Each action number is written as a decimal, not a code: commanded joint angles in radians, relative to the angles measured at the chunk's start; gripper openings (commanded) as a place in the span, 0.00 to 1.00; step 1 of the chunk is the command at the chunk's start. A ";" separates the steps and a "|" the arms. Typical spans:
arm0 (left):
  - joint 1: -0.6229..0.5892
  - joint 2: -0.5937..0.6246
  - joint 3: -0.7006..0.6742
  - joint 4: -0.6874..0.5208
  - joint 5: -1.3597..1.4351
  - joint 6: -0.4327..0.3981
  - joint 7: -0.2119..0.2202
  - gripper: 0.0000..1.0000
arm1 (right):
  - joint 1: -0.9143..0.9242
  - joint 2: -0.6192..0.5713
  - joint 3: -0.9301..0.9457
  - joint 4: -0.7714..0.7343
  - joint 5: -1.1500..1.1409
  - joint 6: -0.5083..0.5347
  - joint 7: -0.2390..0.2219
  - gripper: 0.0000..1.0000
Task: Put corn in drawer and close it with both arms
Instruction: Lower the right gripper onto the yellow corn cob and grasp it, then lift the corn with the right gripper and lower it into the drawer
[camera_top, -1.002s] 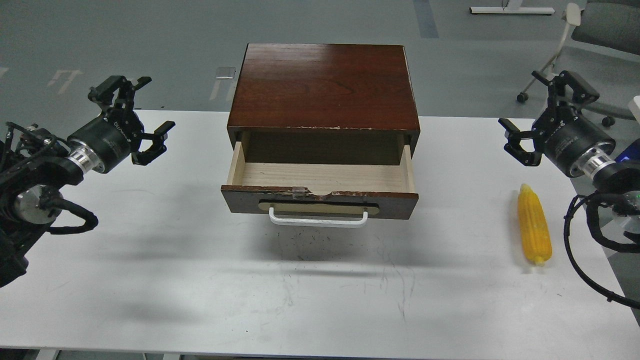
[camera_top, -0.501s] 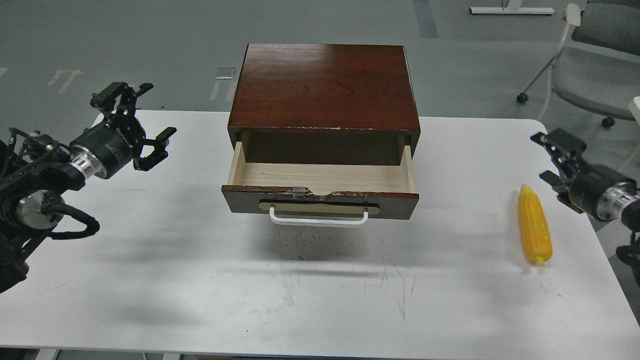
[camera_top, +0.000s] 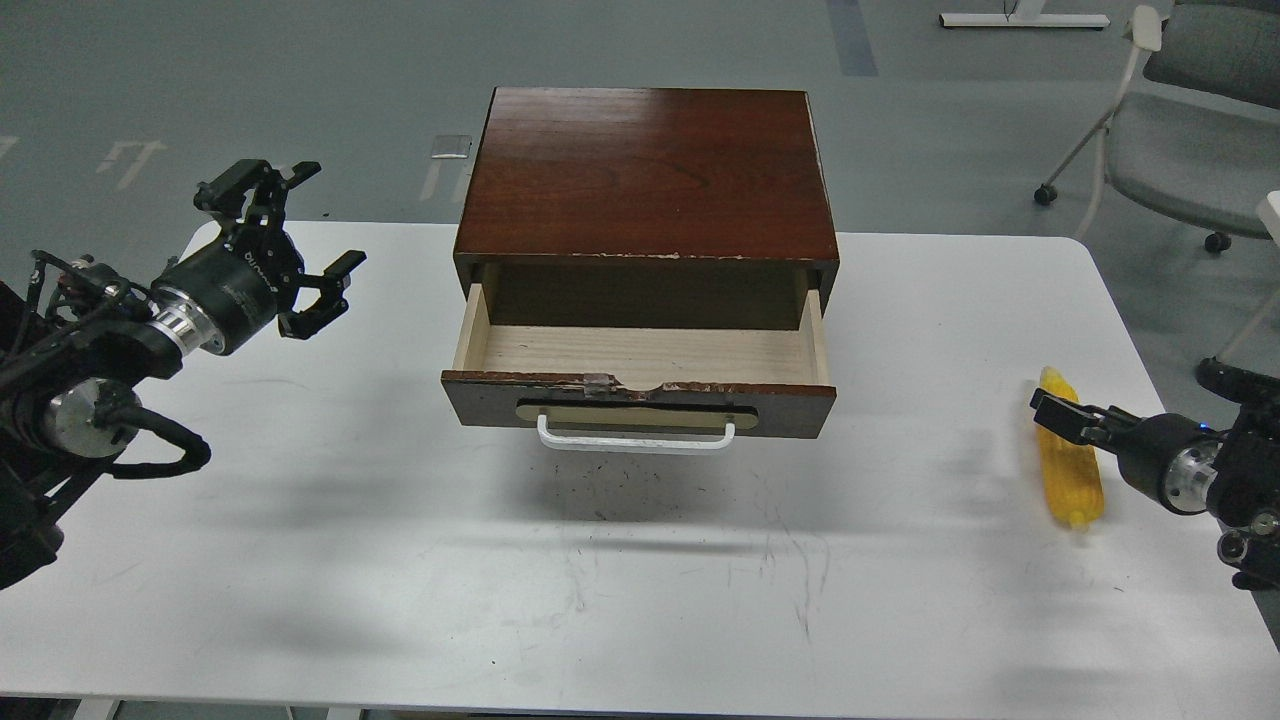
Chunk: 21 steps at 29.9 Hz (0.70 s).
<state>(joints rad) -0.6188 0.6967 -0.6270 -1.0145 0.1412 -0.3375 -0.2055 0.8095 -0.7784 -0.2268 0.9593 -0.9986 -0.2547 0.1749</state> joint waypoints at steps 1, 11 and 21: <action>-0.001 0.013 0.000 0.002 0.001 -0.003 0.000 0.98 | -0.004 0.074 -0.066 -0.077 0.000 -0.011 0.000 0.92; -0.001 0.029 0.000 0.002 0.001 -0.003 -0.002 0.98 | 0.054 0.088 -0.091 -0.027 0.017 -0.127 -0.014 0.00; -0.001 0.018 0.003 0.002 0.001 -0.002 -0.002 0.98 | 0.330 -0.042 -0.108 0.170 -0.014 -0.115 0.103 0.00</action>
<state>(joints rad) -0.6198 0.7188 -0.6256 -1.0124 0.1427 -0.3389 -0.2070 1.0461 -0.7871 -0.3144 1.0899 -0.9879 -0.3896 0.2519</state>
